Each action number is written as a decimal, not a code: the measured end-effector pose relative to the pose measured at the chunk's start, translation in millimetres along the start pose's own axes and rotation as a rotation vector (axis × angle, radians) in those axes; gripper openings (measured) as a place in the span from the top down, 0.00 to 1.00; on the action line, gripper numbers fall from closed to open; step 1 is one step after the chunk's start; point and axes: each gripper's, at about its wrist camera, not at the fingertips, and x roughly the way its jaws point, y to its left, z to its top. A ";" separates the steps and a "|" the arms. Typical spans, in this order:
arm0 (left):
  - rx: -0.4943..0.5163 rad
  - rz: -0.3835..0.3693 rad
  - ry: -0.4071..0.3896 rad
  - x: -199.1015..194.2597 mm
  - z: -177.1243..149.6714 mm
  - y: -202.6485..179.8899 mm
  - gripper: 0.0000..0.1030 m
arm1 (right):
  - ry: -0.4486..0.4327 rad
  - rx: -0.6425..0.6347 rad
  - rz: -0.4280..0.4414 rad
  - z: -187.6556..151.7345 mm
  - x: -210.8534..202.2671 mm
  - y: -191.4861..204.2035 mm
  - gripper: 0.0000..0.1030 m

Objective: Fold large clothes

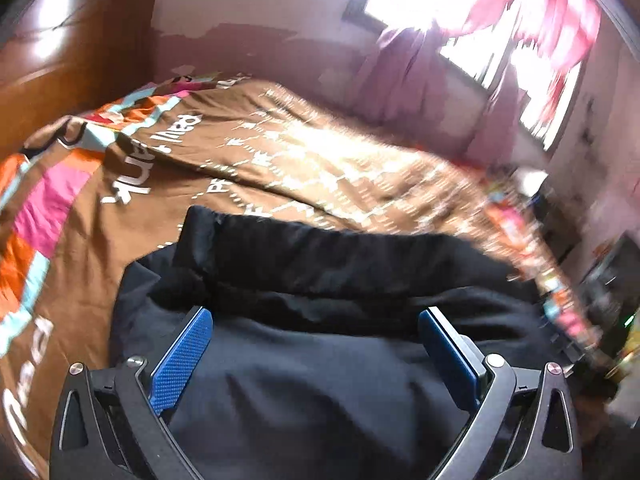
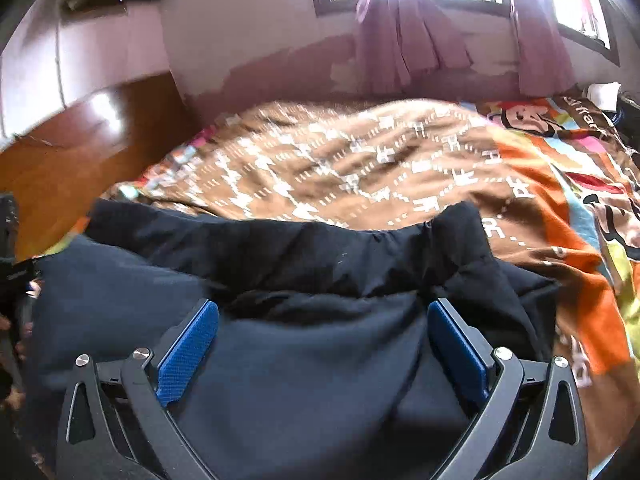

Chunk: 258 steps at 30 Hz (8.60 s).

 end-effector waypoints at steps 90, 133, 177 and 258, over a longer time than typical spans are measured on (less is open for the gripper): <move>-0.049 -0.031 0.275 -47.6 -61.5 102.4 0.00 | 0.163 0.106 -0.006 -55.2 -62.1 -97.2 0.01; -0.133 -0.220 0.422 15.6 -66.7 141.0 0.00 | 0.253 0.237 0.099 -82.2 -18.8 -114.9 0.00; 0.063 -0.044 0.268 -178.6 -56.6 35.9 0.81 | 0.065 -0.011 0.142 -1.1 -145.4 32.1 0.89; 0.205 0.256 -0.271 -347.6 -278.3 -88.7 0.00 | -0.203 -0.079 -0.016 -204.5 -314.2 136.2 0.01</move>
